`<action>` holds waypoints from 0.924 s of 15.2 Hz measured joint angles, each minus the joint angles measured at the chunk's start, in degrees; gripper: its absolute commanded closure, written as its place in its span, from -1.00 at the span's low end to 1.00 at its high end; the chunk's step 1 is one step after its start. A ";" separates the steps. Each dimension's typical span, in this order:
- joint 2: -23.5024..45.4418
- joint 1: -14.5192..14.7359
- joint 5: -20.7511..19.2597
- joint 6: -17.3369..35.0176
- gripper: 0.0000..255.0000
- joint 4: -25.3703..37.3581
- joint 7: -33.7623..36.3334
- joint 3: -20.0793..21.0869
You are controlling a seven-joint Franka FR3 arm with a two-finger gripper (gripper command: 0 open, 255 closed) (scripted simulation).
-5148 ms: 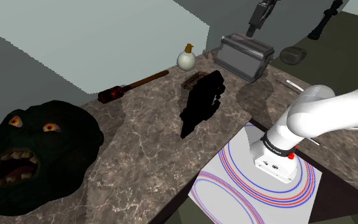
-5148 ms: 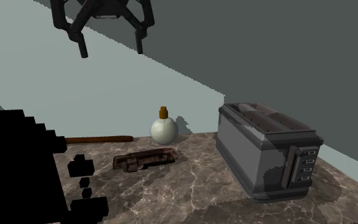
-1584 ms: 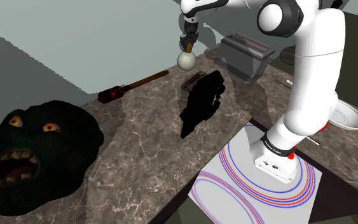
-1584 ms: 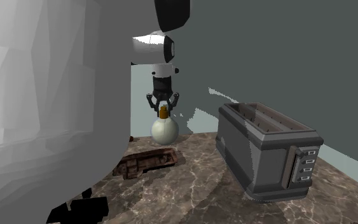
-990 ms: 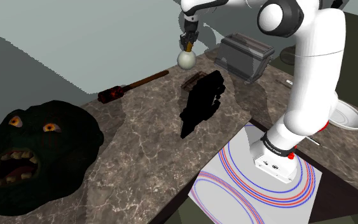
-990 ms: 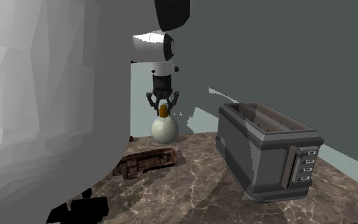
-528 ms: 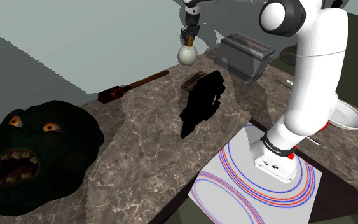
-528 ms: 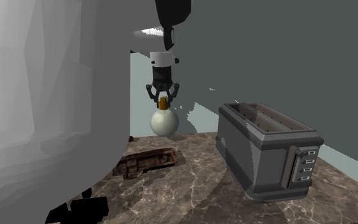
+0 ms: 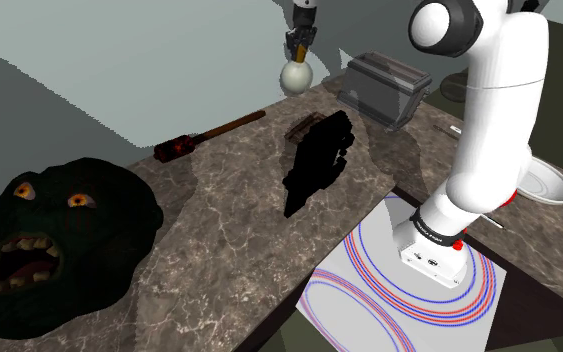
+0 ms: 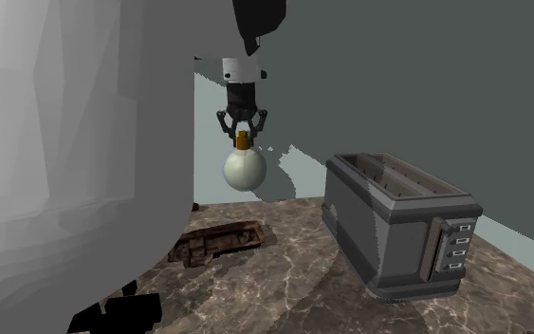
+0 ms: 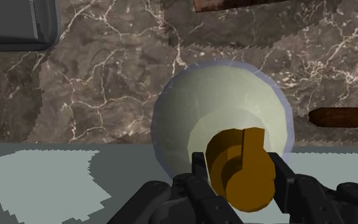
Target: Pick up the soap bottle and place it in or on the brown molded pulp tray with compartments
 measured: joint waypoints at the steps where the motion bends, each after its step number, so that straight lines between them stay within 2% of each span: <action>1: 0.01 -0.01 -0.01 -0.75 1.00 0.77 0.04 0.00; 7: 0.48 -0.24 0.03 -5.44 1.00 5.94 0.06 -0.03; 14: -15.62 2.78 -1.98 -1.25 1.00 -14.27 2.63 0.16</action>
